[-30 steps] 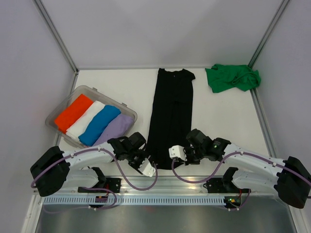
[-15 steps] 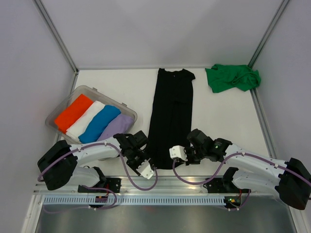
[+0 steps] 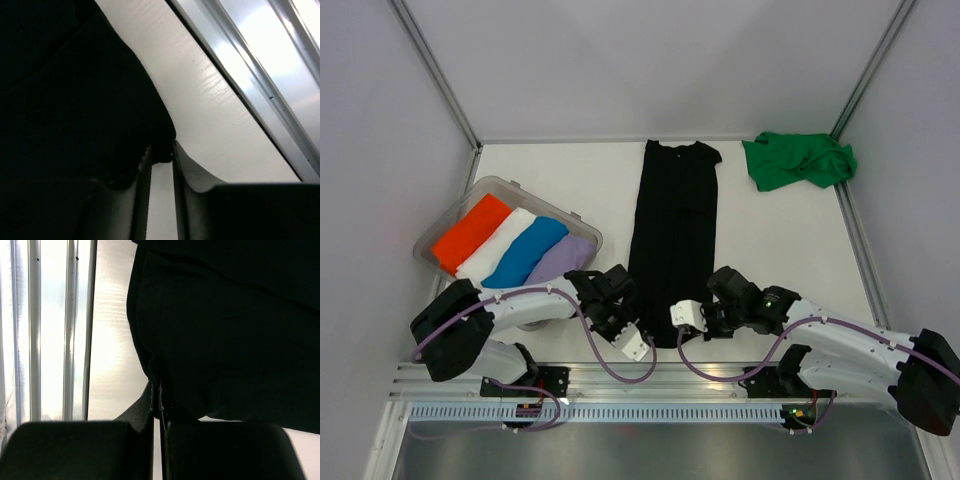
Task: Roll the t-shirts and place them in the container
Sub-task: Roll the tshirt
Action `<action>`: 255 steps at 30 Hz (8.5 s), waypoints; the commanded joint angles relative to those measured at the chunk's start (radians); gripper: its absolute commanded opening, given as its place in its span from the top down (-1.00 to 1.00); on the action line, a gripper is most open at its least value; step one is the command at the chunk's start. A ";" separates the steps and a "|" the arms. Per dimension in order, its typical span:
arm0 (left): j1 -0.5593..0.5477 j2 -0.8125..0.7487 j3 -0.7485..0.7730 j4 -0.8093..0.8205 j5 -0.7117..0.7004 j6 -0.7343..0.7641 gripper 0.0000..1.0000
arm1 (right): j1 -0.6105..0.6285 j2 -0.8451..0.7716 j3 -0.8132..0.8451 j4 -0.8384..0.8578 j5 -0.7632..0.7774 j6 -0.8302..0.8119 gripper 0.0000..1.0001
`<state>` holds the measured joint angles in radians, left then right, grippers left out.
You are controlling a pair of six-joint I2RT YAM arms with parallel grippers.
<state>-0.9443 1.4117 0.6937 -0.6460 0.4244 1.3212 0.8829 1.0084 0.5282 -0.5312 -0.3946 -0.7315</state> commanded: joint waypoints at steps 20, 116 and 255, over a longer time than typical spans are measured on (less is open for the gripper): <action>0.183 0.084 0.178 -0.084 0.241 -0.441 0.95 | -0.113 0.076 0.068 0.010 0.024 0.101 0.99; 0.424 0.483 0.595 -0.003 0.019 -0.916 0.85 | -0.722 0.590 0.300 0.295 -0.139 0.833 0.59; 0.391 0.458 0.627 -0.308 0.209 -0.513 0.64 | -0.556 0.487 0.372 -0.215 -0.352 0.038 0.78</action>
<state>-0.5564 1.8317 1.2694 -0.9337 0.6296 0.7792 0.3515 1.4799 0.8722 -0.7853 -0.7578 -0.7776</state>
